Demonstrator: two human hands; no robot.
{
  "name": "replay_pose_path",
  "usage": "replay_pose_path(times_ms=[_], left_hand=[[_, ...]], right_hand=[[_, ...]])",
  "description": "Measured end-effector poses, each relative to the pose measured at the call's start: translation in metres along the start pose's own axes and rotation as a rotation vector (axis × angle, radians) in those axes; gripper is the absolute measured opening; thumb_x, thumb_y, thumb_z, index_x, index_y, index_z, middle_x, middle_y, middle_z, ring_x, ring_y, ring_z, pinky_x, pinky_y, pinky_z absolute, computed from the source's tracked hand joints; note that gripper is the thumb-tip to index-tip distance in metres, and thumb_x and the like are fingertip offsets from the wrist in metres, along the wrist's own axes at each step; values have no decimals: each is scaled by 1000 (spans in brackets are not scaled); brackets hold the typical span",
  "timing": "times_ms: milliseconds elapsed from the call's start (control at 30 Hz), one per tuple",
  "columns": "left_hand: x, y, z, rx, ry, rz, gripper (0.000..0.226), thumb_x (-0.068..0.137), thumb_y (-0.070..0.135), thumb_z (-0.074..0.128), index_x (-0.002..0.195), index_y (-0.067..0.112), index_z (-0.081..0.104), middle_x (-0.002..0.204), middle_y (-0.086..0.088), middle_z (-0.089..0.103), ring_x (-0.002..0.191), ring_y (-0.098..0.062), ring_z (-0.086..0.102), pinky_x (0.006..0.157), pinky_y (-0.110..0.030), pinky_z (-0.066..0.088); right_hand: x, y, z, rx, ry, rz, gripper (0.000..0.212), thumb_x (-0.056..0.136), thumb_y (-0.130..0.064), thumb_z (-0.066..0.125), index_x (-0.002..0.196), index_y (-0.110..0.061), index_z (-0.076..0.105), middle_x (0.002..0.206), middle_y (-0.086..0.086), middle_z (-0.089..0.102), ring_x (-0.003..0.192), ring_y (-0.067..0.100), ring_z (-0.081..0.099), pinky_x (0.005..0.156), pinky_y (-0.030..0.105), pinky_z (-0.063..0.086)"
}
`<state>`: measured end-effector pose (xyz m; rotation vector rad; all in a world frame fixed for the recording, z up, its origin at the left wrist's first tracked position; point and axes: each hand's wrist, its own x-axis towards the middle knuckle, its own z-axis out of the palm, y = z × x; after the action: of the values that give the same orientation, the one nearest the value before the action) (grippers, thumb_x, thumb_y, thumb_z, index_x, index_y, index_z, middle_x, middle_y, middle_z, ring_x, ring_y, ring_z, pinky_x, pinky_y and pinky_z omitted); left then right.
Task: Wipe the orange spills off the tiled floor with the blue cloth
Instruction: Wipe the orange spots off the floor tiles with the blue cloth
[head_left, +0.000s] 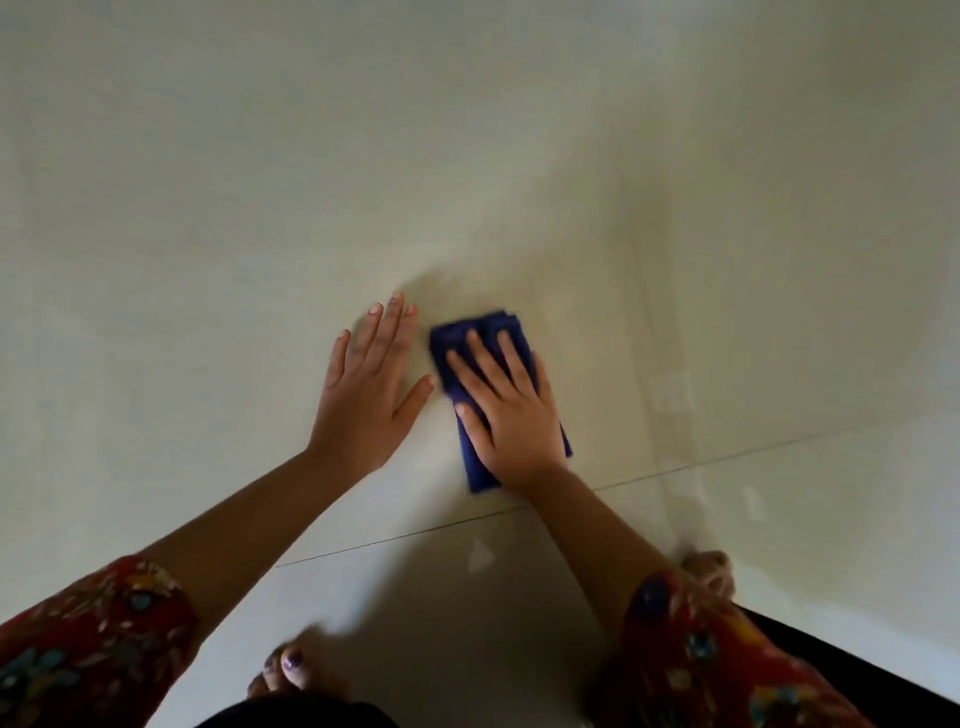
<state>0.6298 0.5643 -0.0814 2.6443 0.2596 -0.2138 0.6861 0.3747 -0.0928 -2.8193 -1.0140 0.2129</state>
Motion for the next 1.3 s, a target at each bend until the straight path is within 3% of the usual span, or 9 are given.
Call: replay_pose_path(times_ms=[67, 233, 300, 467, 600, 700, 833, 1233, 1300], left_hand=[[7, 5, 4, 27, -9, 25, 72, 93, 55, 19, 154, 21, 3, 162, 3, 0, 148, -14, -2, 118, -38, 4], [13, 13, 12, 51, -34, 72, 73, 92, 56, 19, 154, 22, 2, 162, 5, -4, 147, -10, -8, 118, -35, -1], [14, 9, 9, 60, -29, 84, 72, 92, 56, 20, 154, 22, 4, 162, 6, -2, 147, -10, -7, 118, -37, 2], [25, -5, 3, 119, -6, 45, 72, 92, 55, 21, 154, 21, 6, 162, 3, 2, 148, -13, -1, 119, -38, 4], [33, -6, -1, 131, -8, 39, 73, 91, 56, 20, 154, 21, 7, 162, 2, 5, 149, -14, 2, 119, -39, 6], [32, -6, -5, 77, 7, -1, 73, 92, 56, 20, 154, 23, 4, 162, 5, 1, 149, -14, -2, 119, -39, 3], [19, -16, -15, -30, 59, -45, 68, 93, 53, 22, 154, 25, 7, 161, 11, -1, 148, -9, -5, 120, -37, 1], [-32, -68, -46, -492, 428, -463, 45, 100, 25, 42, 143, 11, 41, 154, -8, 33, 143, -23, 27, 118, -41, 24], [-43, -72, -58, -546, 447, -578, 43, 101, 25, 41, 143, 14, 42, 152, -6, 35, 141, -22, 30, 117, -38, 26]], right_hand=[[-44, 30, -2, 41, 17, 102, 54, 97, -41, 39, 149, -33, 31, 159, -6, 24, 149, 20, 12, 118, 47, 16], [-22, 135, -29, 51, 85, 933, 55, 101, -42, 24, 154, -32, 13, 163, -4, 7, 150, 23, 0, 121, 44, 3], [29, 155, -40, 86, 84, 996, 56, 103, -44, 22, 154, -33, 5, 164, -5, -1, 150, 23, -6, 120, 42, -4], [127, 101, -33, -15, 60, 455, 56, 98, -43, 26, 152, -30, 22, 162, -1, 17, 149, 27, 10, 119, 45, 9], [49, 62, -19, -21, -28, -64, 52, 98, -43, 36, 149, -35, 31, 159, -7, 26, 149, 20, 16, 118, 43, 15], [12, 119, -22, 6, 30, 157, 54, 96, -45, 33, 148, -33, 33, 158, -4, 28, 148, 23, 19, 115, 49, 24], [54, 143, -30, 5, 30, 641, 59, 97, -51, 16, 154, -34, 10, 163, -5, 4, 150, 23, -2, 120, 50, 7], [46, -99, 12, 25, -118, -139, 55, 98, -39, 20, 152, -31, 25, 161, -5, 18, 150, 25, 9, 118, 52, 10], [37, -112, 8, 247, -160, -195, 49, 101, -36, 21, 149, -31, 31, 160, -7, 22, 150, 19, 9, 120, 48, 8]])
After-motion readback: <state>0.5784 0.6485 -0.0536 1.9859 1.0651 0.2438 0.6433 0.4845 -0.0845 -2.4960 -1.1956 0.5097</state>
